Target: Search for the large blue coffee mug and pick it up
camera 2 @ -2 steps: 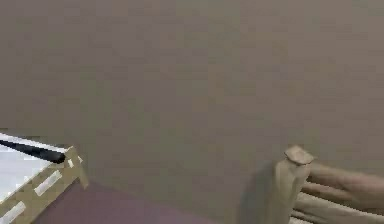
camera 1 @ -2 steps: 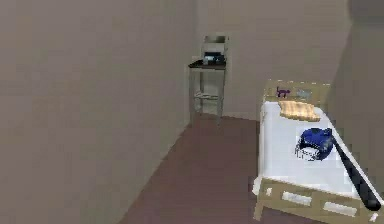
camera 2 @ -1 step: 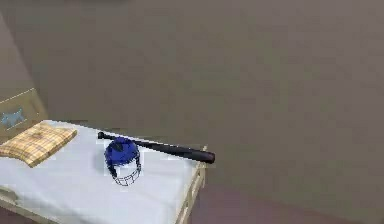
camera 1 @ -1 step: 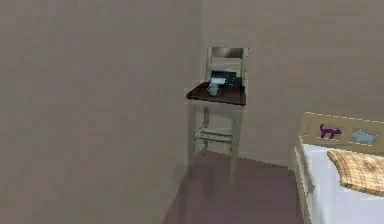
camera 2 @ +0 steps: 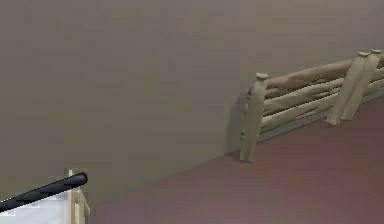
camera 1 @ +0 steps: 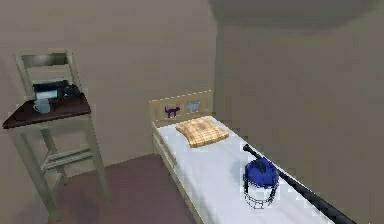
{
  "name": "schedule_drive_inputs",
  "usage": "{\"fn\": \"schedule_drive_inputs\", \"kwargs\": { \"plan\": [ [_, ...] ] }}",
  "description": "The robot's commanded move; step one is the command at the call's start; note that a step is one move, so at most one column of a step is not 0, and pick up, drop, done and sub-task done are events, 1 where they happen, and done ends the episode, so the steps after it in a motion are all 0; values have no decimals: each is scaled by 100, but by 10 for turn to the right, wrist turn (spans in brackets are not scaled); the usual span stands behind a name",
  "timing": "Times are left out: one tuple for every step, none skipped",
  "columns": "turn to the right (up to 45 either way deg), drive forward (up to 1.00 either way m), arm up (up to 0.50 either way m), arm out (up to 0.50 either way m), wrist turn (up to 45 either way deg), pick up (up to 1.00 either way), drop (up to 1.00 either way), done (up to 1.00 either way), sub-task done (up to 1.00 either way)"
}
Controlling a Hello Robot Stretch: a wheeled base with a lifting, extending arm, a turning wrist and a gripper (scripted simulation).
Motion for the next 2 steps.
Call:
{"fn": "schedule_drive_inputs", "kwargs": {
  "plan": [
    [60, 0, 0, 0, 0, 0, 0, 0, 0],
    [0, 5, 0, 0, 0, 0, 0, 0, 0]
  ]
}}
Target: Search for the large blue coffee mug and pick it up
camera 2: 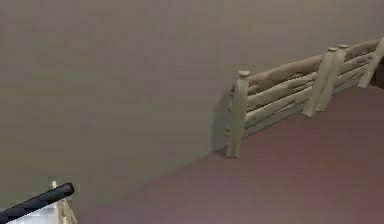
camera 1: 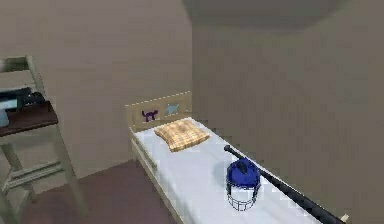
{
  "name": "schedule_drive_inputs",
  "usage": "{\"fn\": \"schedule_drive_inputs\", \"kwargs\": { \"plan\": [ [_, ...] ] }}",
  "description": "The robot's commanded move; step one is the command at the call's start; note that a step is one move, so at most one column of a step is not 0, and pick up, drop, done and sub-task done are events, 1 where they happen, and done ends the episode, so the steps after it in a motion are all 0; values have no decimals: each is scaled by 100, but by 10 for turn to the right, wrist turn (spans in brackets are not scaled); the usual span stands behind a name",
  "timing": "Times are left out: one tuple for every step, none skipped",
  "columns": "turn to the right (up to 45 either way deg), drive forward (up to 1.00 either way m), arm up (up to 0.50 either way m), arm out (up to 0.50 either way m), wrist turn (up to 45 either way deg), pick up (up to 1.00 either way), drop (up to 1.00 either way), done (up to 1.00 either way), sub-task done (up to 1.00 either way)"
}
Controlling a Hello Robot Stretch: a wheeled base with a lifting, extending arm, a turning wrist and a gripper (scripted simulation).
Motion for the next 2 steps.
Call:
{"fn": "schedule_drive_inputs", "kwargs": {
  "plan": [
    [-240, 0, 0, 0, 0, 0, 0, 0, 0],
    [-30, 0, 0, 0, 0, 0, 0, 0, 0]
  ]
}}
